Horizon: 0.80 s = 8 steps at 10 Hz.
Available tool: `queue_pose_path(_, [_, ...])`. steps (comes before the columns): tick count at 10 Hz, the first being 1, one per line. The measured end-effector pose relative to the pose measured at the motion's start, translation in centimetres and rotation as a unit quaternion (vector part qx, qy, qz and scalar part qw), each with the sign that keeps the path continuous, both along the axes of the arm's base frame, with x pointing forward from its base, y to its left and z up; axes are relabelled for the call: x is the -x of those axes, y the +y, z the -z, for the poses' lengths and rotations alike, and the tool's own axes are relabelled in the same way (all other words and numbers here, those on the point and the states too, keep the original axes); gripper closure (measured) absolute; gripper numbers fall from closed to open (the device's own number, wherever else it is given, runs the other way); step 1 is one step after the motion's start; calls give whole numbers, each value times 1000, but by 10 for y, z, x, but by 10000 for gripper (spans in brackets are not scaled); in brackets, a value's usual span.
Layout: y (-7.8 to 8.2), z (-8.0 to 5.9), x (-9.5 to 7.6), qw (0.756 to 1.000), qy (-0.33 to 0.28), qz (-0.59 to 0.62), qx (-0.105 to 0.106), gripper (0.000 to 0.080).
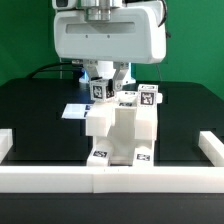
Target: Assemble chair
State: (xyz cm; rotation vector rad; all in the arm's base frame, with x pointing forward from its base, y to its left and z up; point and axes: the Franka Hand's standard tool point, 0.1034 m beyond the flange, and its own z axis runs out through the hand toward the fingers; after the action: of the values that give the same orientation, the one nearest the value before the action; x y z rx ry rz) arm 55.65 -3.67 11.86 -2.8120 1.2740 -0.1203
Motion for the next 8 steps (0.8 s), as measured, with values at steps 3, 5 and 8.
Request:
queue_pose_path(3, [1, 0, 0, 995, 0, 100, -12, 511])
queue_pose_path(5, [1, 0, 0, 993, 0, 121, -14, 511])
queue_pose_path(8, [2, -1, -2, 996, 0, 85, -11, 249])
